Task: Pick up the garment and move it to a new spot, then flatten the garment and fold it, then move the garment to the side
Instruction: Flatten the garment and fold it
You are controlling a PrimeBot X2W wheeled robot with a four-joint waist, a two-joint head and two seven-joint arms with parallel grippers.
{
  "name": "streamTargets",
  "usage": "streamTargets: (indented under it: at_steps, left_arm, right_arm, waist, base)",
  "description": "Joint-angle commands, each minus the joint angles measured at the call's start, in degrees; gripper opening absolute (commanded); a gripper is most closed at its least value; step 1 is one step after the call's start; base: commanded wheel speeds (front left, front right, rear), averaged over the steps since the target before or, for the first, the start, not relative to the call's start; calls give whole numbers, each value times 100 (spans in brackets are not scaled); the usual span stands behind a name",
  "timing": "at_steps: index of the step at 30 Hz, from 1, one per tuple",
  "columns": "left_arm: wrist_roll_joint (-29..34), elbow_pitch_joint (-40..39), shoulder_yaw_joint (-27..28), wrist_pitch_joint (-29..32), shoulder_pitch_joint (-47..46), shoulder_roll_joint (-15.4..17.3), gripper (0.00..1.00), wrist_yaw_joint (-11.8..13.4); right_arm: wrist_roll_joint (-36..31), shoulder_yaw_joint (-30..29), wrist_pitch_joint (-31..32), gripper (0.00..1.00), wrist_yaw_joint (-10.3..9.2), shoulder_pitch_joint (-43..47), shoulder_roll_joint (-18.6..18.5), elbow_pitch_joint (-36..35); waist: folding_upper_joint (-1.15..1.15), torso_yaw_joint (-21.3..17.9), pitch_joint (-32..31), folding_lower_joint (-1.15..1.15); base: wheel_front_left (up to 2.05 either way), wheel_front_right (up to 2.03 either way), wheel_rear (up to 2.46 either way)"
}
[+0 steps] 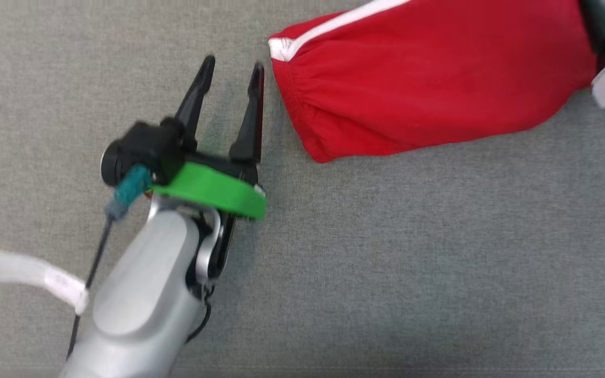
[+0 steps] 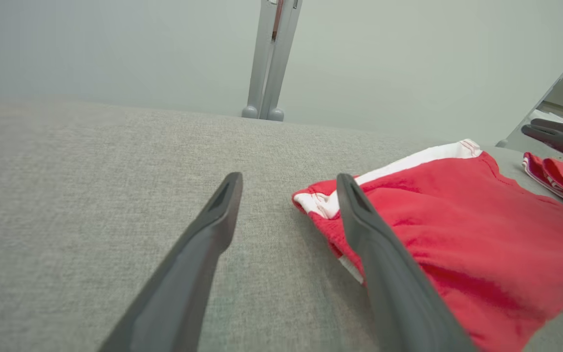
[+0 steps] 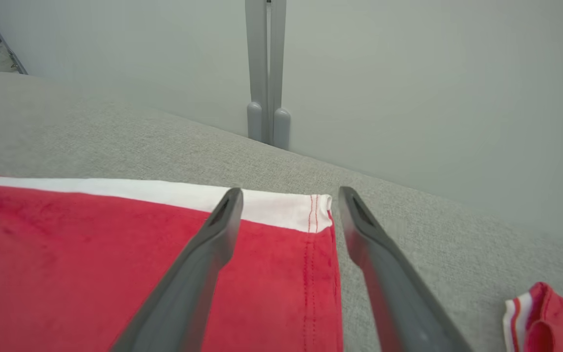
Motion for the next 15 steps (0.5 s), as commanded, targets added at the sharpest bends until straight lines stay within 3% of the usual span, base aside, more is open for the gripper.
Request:
streamTargets:
  at_steps: [1,7,15]
  left_arm:
    - [149,-115,6,-48,262,89,100,44]
    - [972,-876,369,-74,1354,226,100,400]
    - [1953,-1509,661,-76,2491,-204,100,684]
  right_arm:
    - [67,-46,-147,100,-9,243,50,-11]
    - [43,-198,-547,100,-8,1168,323,49]
    - [223,-678,-533,100,-8,2043,443,321]
  waist:
    - [0,-105,-457,0]
    - [0,-87,-1024,0]
    - [0,354,-1446,0]
  base:
    - [0,0,0]
    - [0,0,0]
    - [0,0,0]
